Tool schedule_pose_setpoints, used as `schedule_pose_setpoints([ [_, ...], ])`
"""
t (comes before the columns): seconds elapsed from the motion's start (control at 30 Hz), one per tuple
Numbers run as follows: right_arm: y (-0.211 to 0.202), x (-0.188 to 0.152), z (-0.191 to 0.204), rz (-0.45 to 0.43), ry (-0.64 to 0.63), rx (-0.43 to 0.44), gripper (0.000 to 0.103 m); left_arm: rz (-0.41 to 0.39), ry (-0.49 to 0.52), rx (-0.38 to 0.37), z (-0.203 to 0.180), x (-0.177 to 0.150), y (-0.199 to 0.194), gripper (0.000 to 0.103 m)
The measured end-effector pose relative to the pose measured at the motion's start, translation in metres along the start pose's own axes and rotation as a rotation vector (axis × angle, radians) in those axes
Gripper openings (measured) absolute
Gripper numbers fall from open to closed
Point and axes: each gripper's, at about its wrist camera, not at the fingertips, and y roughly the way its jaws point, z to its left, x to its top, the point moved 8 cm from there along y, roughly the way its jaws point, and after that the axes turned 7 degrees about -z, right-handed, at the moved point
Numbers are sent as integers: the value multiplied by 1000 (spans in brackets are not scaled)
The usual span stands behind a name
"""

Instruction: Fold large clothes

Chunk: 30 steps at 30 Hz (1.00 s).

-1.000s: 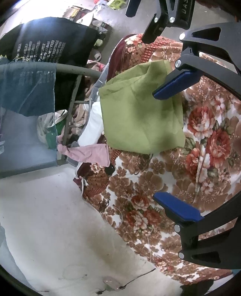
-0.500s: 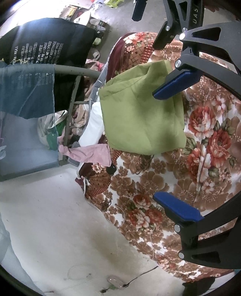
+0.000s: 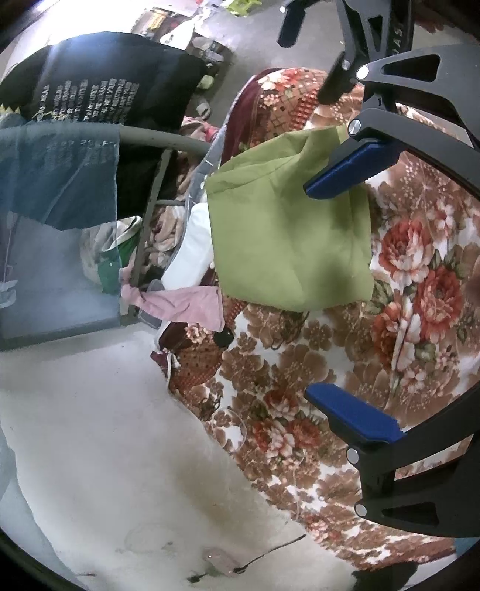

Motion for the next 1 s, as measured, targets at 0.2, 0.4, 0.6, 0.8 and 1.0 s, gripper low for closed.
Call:
schedule_pose_setpoints([
  [0.2,5,-5,-1,17,13,7,98,11,-3,-18,-1,-1,2,98],
  [0.4,6,-6,-2,23,13,7,98,5,11,-15,-4,-2,2,98],
  [0.6,10,-9,-2,32,17,8,98,-11,37,-9,-8,1,1,98],
  [0.8,10,-7,-3,30,17,10,98,12,21,-19,-6,0,5,98],
  [1.0,9,-9,-1,23,21,7,98,27,9,-27,-5,-6,6,98],
])
